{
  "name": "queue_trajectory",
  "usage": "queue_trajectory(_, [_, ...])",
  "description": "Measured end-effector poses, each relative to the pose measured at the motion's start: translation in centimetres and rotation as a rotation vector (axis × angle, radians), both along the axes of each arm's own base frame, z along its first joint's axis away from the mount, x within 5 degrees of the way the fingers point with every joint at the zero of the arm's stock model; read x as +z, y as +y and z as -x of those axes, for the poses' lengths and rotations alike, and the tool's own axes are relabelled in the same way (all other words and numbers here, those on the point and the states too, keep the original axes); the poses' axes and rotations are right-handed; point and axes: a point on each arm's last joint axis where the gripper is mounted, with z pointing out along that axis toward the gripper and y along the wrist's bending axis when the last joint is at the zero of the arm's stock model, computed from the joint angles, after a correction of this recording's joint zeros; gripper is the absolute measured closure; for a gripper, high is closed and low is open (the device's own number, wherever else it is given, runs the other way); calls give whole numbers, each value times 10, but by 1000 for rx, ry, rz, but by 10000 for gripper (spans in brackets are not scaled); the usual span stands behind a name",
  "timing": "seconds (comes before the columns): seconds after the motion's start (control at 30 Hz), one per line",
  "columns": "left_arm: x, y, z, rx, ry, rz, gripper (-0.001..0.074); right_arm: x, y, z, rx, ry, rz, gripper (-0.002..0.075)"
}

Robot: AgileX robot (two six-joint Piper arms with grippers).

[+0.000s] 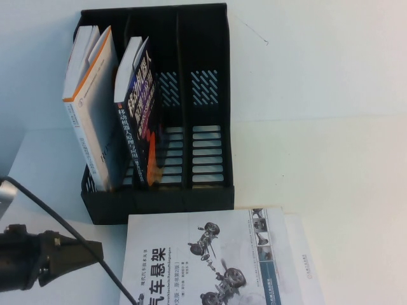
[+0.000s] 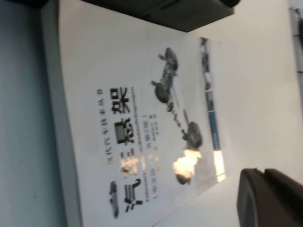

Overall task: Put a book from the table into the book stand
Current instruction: Pick up the book with your left arm

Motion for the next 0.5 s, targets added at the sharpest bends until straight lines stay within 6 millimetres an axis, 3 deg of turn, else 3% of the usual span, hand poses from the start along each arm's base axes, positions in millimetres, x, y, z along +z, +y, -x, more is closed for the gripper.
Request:
queue_trajectory(0.2, [-21,3,-15,-40,37,103,732,6,-11,22,-21,-15,-17,726])
queue_trajectory(0.27, [-30,5,-20,-22,65,107,697,6,-14,28,-24,-16,-19,726])
queue_trajectory(0.33, [-38,6,-25,-6,88,117,619,7,-16,32,-28,-21,-20,726])
queue_trajectory(0.5, [-53,11,-35,47,121,97,266,7,-20,39,-32,-31,-20,726])
